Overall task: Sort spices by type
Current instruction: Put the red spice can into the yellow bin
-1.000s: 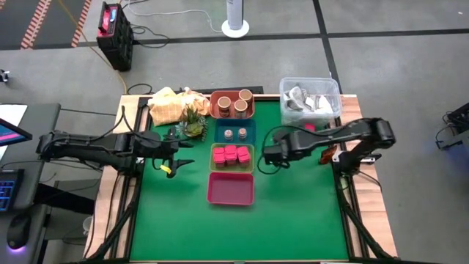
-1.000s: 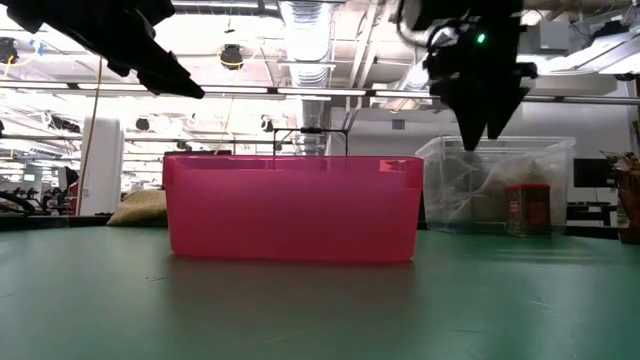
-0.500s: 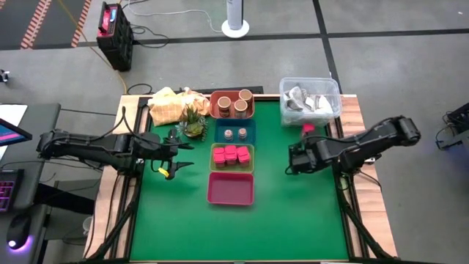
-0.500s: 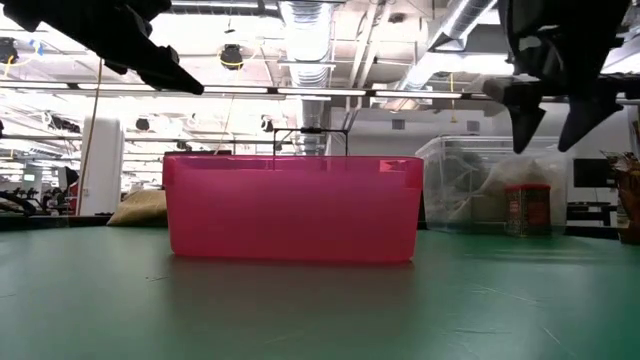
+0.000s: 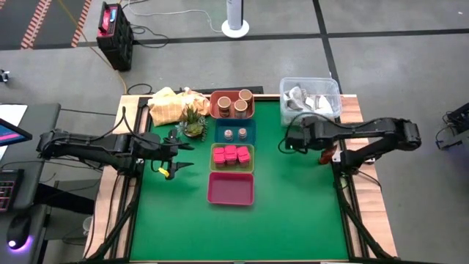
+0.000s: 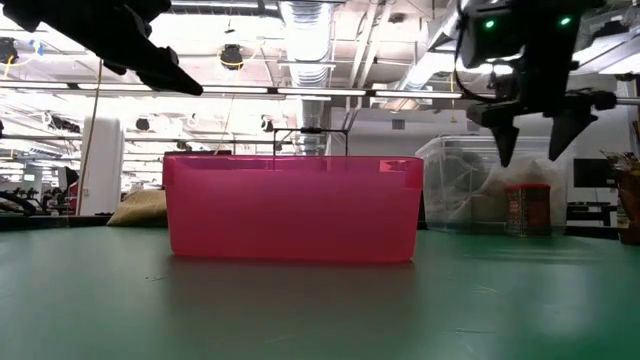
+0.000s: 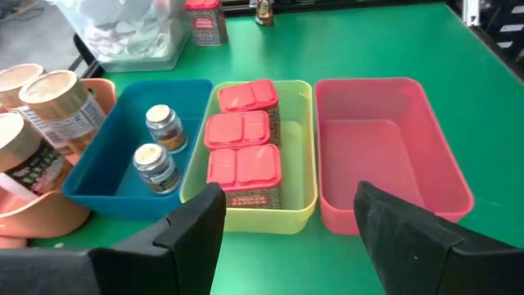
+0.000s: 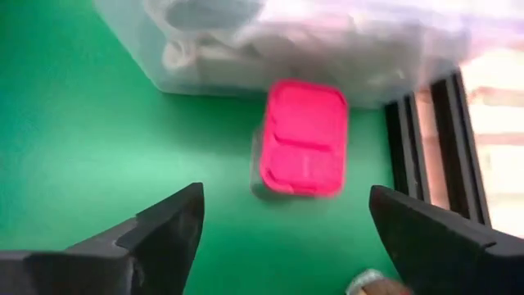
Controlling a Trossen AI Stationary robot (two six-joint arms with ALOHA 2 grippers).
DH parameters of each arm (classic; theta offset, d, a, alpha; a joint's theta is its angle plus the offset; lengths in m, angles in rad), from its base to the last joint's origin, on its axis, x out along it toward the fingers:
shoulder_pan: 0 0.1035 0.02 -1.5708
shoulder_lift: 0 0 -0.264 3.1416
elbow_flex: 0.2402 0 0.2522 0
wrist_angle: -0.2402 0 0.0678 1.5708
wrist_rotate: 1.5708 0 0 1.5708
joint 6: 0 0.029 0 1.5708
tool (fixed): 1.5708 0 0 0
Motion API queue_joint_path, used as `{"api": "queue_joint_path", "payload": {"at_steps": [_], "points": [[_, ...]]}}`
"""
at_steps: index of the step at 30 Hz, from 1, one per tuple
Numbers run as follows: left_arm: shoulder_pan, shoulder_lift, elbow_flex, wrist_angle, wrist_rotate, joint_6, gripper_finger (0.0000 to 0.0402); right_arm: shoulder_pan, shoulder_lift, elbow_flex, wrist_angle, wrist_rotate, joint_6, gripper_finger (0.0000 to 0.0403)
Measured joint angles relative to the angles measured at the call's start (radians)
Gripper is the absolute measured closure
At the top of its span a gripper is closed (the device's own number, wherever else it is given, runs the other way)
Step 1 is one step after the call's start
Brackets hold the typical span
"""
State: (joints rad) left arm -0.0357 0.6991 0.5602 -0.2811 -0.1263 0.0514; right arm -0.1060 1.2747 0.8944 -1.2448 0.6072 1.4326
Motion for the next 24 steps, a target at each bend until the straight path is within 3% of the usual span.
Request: {"api": "queue_joint_path", "payload": {"at_steps": [6,15,24], "points": [[0.000,0.000,0.000,-0.008,0.045,-0.013,0.0146,-0.099,-0.001,-0.021,0.121,0.000,-0.154,0.0005],[0.000,0.000,0.000,-0.042,0.045,-0.012,0.0146,-0.131,-0.101,-0.218,0.262,-0.007,-0.112,0.0005],[0.000,0.000,0.000,-0.020,0.045,-0.021,0.0146,-0.224,-0.153,-0.304,0.407,-0.008,-0.240,0.0005]]}}
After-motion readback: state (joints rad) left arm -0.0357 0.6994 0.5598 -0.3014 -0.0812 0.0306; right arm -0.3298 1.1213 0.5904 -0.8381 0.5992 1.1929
